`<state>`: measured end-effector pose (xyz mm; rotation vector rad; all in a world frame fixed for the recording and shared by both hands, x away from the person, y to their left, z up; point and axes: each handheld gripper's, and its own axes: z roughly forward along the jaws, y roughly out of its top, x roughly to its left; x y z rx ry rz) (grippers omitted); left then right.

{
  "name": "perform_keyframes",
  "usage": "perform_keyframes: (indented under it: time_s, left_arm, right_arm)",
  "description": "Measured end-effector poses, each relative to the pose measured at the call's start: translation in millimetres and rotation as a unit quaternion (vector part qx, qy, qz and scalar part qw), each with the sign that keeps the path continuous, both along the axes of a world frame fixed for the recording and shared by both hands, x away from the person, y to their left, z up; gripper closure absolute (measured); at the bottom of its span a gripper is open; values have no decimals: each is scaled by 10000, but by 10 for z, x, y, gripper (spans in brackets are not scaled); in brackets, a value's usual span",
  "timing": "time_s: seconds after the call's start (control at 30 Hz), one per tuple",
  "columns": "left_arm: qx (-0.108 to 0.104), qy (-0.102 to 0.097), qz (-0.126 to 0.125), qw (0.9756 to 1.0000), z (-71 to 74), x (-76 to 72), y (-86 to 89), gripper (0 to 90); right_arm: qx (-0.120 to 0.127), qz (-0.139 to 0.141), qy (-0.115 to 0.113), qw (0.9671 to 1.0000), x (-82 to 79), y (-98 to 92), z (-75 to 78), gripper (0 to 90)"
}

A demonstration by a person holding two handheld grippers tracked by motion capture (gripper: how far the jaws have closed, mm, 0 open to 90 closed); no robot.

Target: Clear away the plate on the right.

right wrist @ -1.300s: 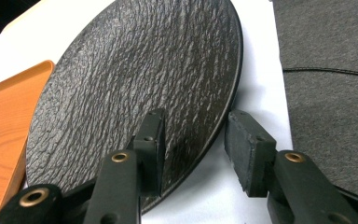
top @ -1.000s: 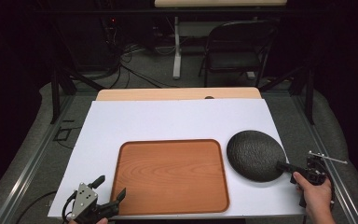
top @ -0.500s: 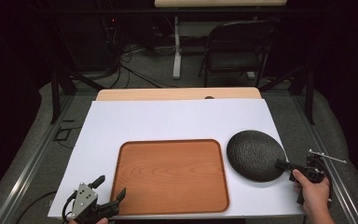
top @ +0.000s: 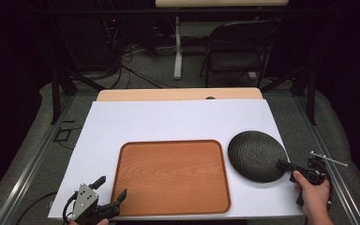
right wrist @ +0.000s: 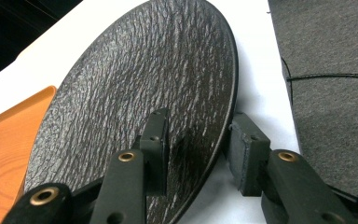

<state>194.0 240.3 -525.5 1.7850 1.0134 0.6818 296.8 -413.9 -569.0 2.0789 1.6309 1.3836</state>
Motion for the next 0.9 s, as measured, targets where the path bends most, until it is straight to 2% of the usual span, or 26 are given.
perform_keyframes:
  time_s: [0.23,0.47,0.63,0.73,0.8,0.9]
  left_arm:
    - [-11,1,-12,10000,-1,2,1,163]
    - [1,5,-6,10000,-1,1,1,163]
    - [3,6,-1,10000,-1,1,0,163]
    - [11,10,1,10000,-2,3,-1,163]
    - [10,7,1,10000,-2,2,-2,163]
    - [6,14,-5,10000,-2,3,0,163]
  right_arm:
    - [-132,74,30,9999,17,-3,12,637]
    - [-136,137,199,9996,53,11,51,606]
    - [-204,123,290,9993,64,18,70,646]
    - [-39,69,328,9994,67,-8,58,674]
    - [161,55,367,9992,67,-34,43,696]
    - [589,72,498,9970,76,-65,47,729]
